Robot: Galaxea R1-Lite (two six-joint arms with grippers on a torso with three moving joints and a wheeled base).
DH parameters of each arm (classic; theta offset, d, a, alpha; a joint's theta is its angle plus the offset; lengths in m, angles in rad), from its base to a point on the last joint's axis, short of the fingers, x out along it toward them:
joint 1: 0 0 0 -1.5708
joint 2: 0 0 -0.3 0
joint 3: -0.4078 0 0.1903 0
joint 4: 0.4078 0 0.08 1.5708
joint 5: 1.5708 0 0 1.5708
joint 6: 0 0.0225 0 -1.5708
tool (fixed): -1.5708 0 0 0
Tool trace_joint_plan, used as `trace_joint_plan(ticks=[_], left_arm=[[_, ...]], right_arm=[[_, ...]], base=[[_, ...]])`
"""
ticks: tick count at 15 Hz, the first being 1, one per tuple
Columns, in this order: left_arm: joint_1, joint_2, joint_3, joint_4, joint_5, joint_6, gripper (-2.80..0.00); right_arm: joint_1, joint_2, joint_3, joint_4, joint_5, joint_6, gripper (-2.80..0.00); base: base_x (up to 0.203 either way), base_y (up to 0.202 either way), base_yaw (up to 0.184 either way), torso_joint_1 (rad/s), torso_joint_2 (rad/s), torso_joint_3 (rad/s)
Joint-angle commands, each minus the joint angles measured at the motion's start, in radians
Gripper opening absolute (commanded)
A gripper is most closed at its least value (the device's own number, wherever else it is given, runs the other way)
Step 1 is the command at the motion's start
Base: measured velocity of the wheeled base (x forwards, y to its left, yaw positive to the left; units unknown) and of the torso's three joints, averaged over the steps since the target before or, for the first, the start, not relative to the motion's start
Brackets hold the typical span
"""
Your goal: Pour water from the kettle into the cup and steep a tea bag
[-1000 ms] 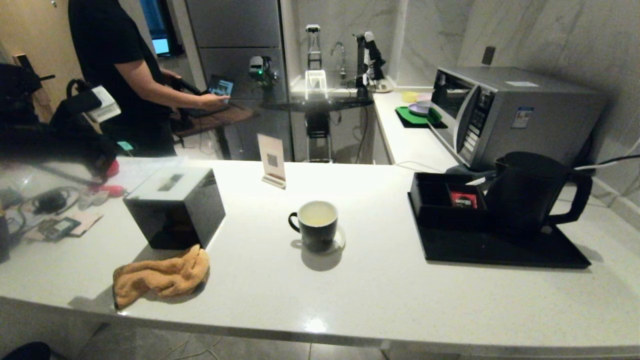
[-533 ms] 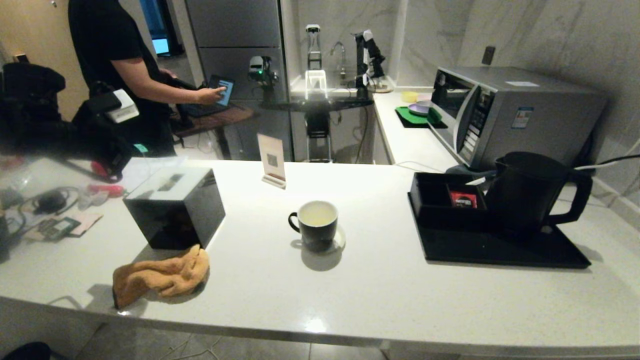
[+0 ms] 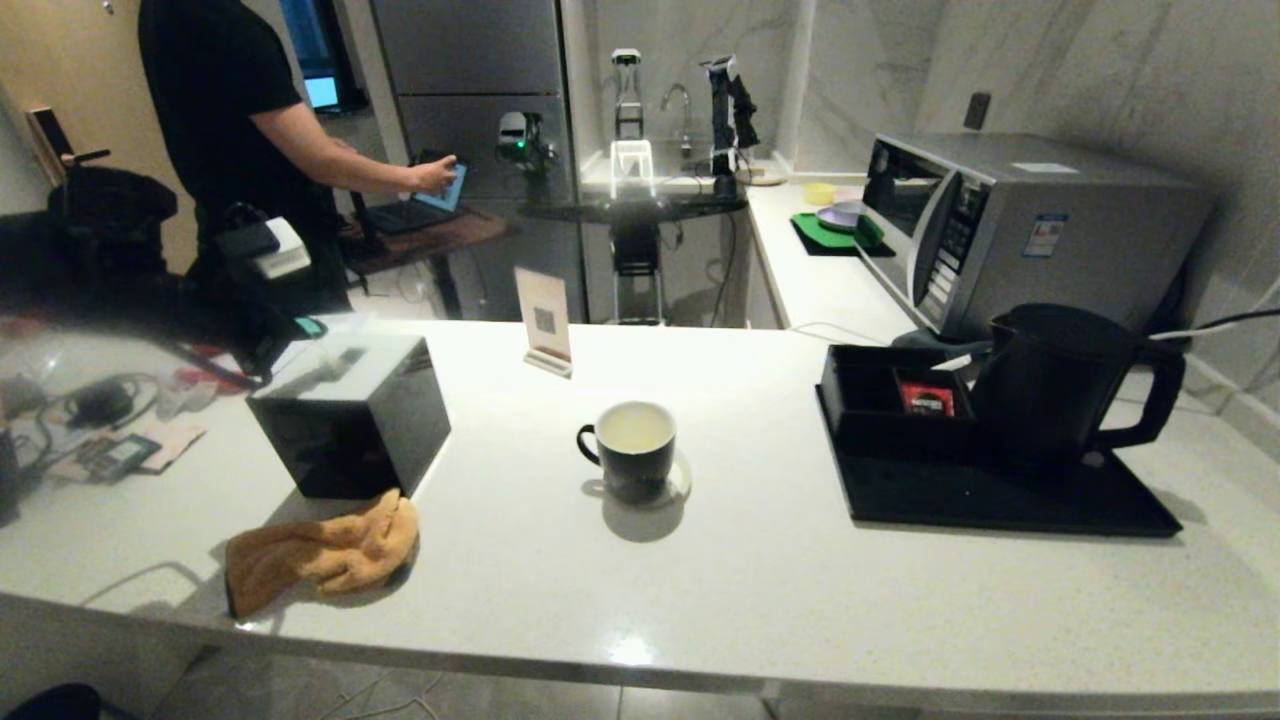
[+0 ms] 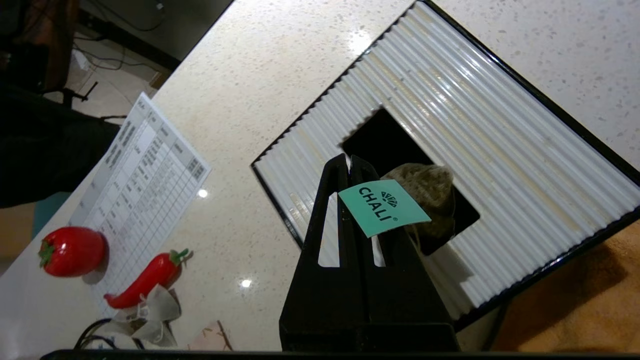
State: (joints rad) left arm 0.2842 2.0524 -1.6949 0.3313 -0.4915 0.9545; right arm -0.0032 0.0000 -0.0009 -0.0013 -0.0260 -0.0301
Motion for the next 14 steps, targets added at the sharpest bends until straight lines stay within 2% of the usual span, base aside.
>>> trace_joint_plan(ticks=[1,14], left_arm=[[0.0,0.024,0.005,0.003,-0.002,0.015,-2.8],[-0.007,0.086,0.004,-0.005,-0.004,0.064,-2.8]], right_arm=[[0.0,0.0,0.0,0.0,0.0,-0.001,-2.8],[0.0,0.0,-0.001,0.0,0.0,-0.001,-2.8]], base=[[0.0,0.0,0.0,0.0,0.0,0.0],[0.0,0.0,0.0,0.0,0.0,0.0]])
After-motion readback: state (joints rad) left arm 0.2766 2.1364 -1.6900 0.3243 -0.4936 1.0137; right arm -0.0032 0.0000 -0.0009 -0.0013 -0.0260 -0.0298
